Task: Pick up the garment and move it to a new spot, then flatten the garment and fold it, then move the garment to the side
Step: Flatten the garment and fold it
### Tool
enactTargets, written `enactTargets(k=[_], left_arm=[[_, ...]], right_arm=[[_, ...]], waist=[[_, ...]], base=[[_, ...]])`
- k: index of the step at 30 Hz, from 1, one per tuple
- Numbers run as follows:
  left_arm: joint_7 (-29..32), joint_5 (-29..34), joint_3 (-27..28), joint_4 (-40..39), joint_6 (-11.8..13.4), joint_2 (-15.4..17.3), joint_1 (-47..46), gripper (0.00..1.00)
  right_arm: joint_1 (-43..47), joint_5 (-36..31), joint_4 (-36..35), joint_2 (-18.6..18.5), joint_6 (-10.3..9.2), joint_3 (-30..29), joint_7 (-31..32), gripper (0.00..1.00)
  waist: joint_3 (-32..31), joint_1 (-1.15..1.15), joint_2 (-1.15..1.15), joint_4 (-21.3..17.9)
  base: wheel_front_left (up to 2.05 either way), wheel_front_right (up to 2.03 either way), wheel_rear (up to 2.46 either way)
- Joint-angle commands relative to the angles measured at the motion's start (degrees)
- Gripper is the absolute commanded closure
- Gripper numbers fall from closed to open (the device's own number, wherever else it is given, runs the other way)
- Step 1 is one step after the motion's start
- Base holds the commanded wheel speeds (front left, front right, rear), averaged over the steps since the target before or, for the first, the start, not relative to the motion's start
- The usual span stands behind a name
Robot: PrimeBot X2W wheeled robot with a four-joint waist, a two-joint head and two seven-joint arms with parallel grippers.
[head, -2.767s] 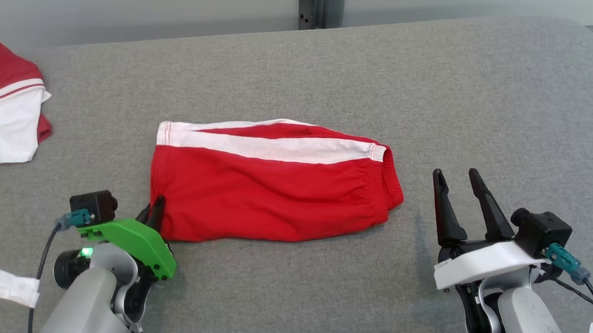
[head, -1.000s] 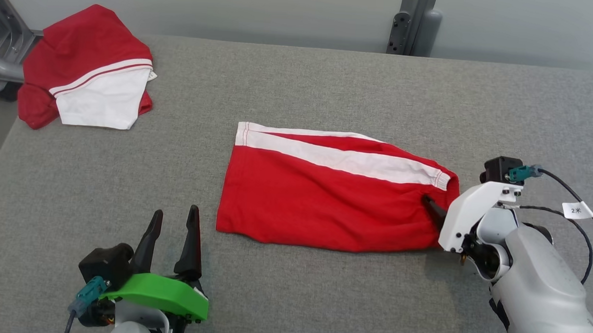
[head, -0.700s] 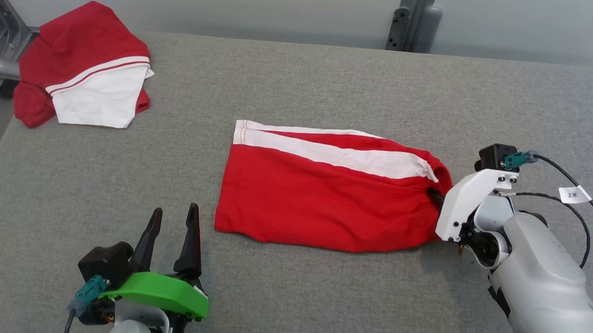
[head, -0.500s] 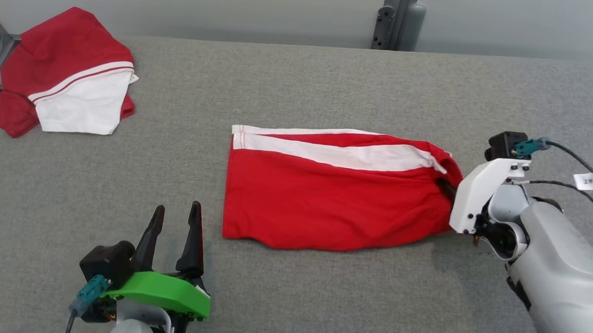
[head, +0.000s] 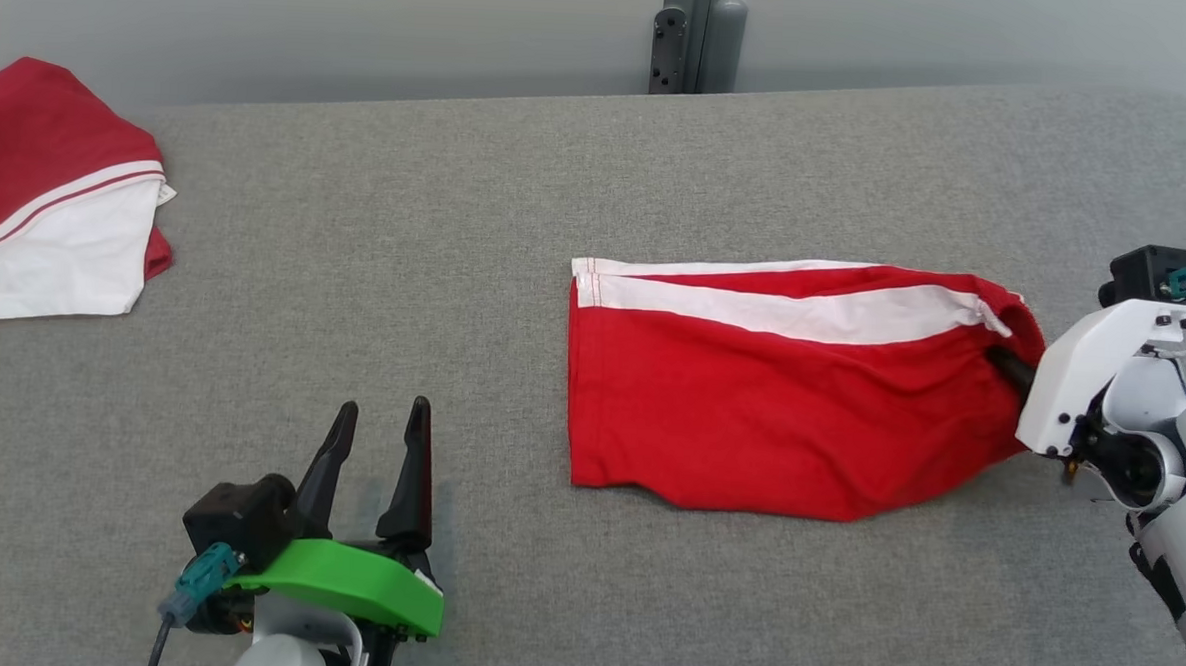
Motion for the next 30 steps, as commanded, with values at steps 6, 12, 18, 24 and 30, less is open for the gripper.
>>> enactTargets(k=[6,12,18,24,30], left_arm=[[0.29,0.78,-0.39,-0.09,-0.01,0.35,-1.21,0.00],[0.38,0.26,-0.63,0.11,-0.30,0.48,-1.08,0.00],[0.28,-0.06,-0.89,0.30,-0.30,0.22,-1.01,0.00],[0.24,-0.18,-1.72,0.89,-0.68,-0.61,-1.68,0.00],[0.15,-0.12,-2.97,2.18,-1.61,-1.75,-2.53,0.00]], right_arm=[[1.38,4.60,-4.99,4.21,0.00,0.61,2.08,1.00],[0.94,7.03,-8.48,8.19,0.01,1.21,2.62,1.00],[-1.08,6.36,-7.14,13.91,0.01,0.70,1.71,1.00],[-3.80,2.77,-1.84,19.57,0.01,1.29,0.18,1.00],[-7.04,-2.13,6.67,22.11,0.01,0.54,-2.28,1.00]], waist=[[-0.01,0.00,0.00,-0.27],[-0.50,0.00,0.00,0.78],[-0.67,0.00,0.00,1.63],[-0.76,0.00,0.00,3.05],[-1.04,0.00,0.00,5.36]], base=[[0.00,0.00,0.00],[0.00,0.00,0.00],[0.00,0.00,0.00],[0.00,0.00,0.00],[0.00,0.00,0.00]])
